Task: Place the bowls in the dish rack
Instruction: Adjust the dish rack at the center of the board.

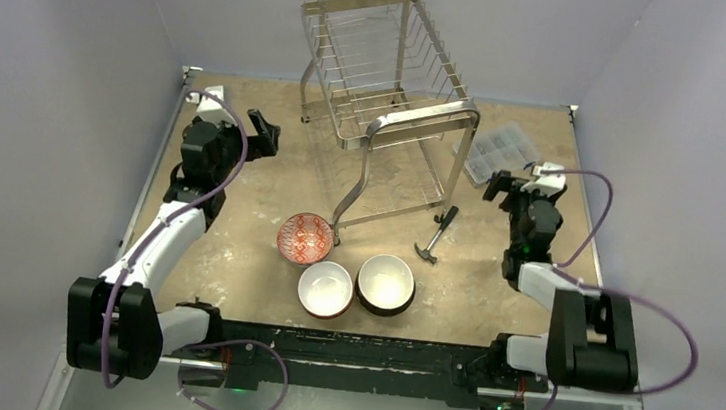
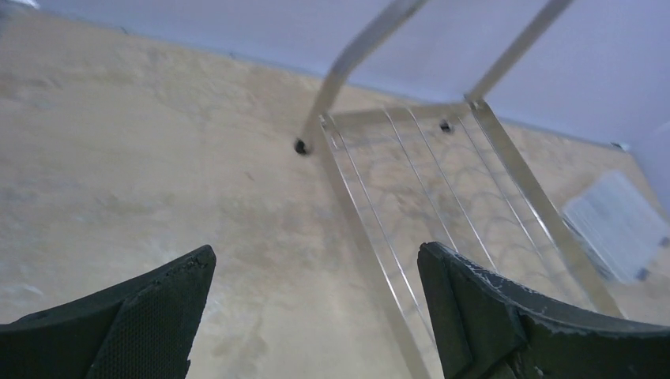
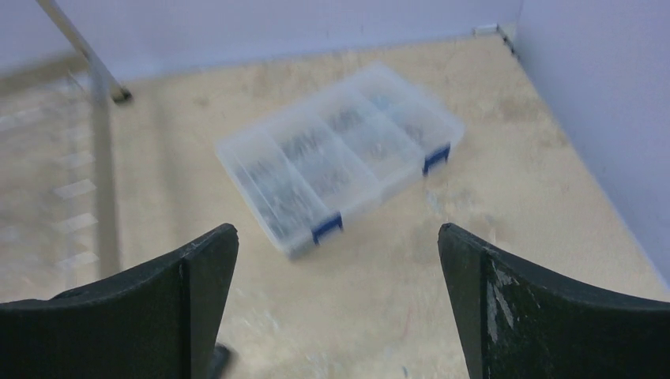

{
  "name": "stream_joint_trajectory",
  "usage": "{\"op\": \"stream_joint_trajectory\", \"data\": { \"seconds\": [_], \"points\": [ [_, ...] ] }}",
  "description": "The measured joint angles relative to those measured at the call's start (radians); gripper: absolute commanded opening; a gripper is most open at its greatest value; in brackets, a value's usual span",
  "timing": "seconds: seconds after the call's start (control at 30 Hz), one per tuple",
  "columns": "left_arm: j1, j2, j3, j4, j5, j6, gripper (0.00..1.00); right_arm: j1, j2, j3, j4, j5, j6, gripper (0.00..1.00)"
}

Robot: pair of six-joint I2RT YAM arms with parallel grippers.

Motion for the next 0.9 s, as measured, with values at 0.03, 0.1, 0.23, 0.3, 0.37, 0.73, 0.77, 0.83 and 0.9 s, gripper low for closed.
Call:
{"op": "stream_joint_trajectory", "data": {
  "seconds": [0.03, 0.1, 0.23, 0.3, 0.37, 0.73, 0.77, 0.83, 0.9],
  "points": [
    [0.0, 0.0, 0.028, -0.064, 0.028, -0.02, 0.99, 0.0, -0.061, 0.033, -0.082, 0.001, 0.024, 0.99],
    [0.0, 0.001, 0.064, -0.179, 0.079, -0.058, 0.99, 0.0, -0.166, 0.11, -0.225, 0.0, 0.075, 0.99],
    [0.0, 0.0, 0.078, -0.355, 0.162, -0.121, 0.99, 0.0, -0.358, 0.211, -0.434, 0.016, 0.241, 0.99],
    [0.0, -0.013, 0.071, -0.408, 0.174, -0.15, 0.99, 0.0, -0.434, 0.214, -0.526, 0.035, 0.339, 0.99],
    [0.001, -0.044, 0.056, -0.438, 0.177, -0.172, 0.99, 0.0, -0.48, 0.214, -0.647, 0.053, 0.435, 0.99],
    [0.001, -0.142, 0.019, -0.505, 0.184, -0.246, 0.99, 0.0, -0.489, 0.282, -1.035, -0.155, 0.469, 0.99],
    [0.001, -0.139, 0.019, -0.519, 0.184, -0.258, 0.99, 0.0, -0.489, 0.287, -1.041, -0.19, 0.463, 0.99],
    [0.002, -0.125, 0.019, -0.537, 0.198, -0.266, 0.99, 0.0, -0.488, 0.288, -1.047, -0.258, 0.45, 0.99],
    [0.002, -0.094, 0.019, -0.544, 0.233, -0.266, 0.99, 0.0, -0.483, 0.285, -1.049, -0.334, 0.437, 0.99]
  ]
}}
